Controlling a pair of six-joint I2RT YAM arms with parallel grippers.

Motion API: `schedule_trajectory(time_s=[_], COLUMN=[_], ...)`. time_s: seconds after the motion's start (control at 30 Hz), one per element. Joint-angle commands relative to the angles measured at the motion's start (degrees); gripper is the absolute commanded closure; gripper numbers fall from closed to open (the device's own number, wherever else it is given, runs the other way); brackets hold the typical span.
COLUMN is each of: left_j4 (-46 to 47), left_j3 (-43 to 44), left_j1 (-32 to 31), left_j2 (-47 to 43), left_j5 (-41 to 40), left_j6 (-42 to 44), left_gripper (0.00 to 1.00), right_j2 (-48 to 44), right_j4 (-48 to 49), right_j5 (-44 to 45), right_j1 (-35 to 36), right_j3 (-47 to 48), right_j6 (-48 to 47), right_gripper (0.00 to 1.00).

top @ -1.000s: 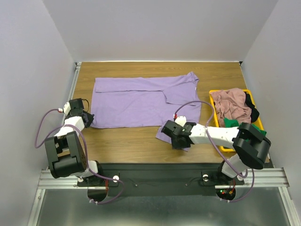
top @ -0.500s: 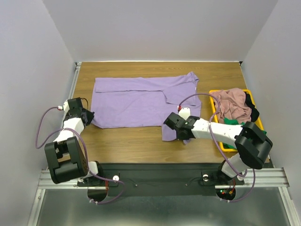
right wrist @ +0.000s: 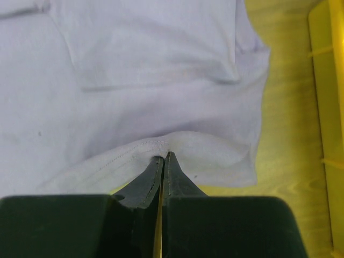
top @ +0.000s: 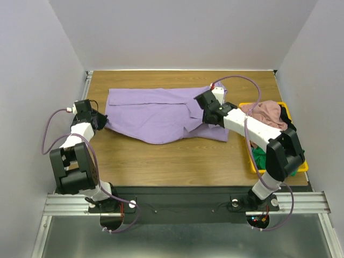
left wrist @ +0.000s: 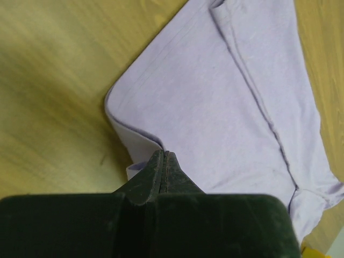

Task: Fold and stack the t-shirts
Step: Fold the tshirt

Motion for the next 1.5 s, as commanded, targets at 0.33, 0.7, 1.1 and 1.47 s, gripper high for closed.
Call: schedule_trajectory(time_s=[0.33,0.7,1.1,1.47], left_j4=[0.3,-10.2,-11.2,-9.3], left_j3=[17.3,35.2,31.5,32.7], left_j1=[-1.6,-2.7,-6.6,-11.2], left_j2=[14.0,27.1,16.1,25.3], left_j5=[1.3,-3.1,-6.6,-2.1], left_j6=[-0.5,0.7,4.6,6.5], left_gripper=[1.00,0.59,0.02,0.02], right_j2=[18.6,32.5,25.3,27.2], right_j4=[4.4,4.3,6.8,10.1], right_j5=[-5.2,-8.4,-25.4,-27.0], right_j1=[-11.2,-16.1,-16.0,-14.6], right_j3=[24.3,40.3,31.0,21.8], right_j6=[-12.1,-14.8,-14.0,-5.5], right_gripper=[0.99,0.84,0.07,0.04])
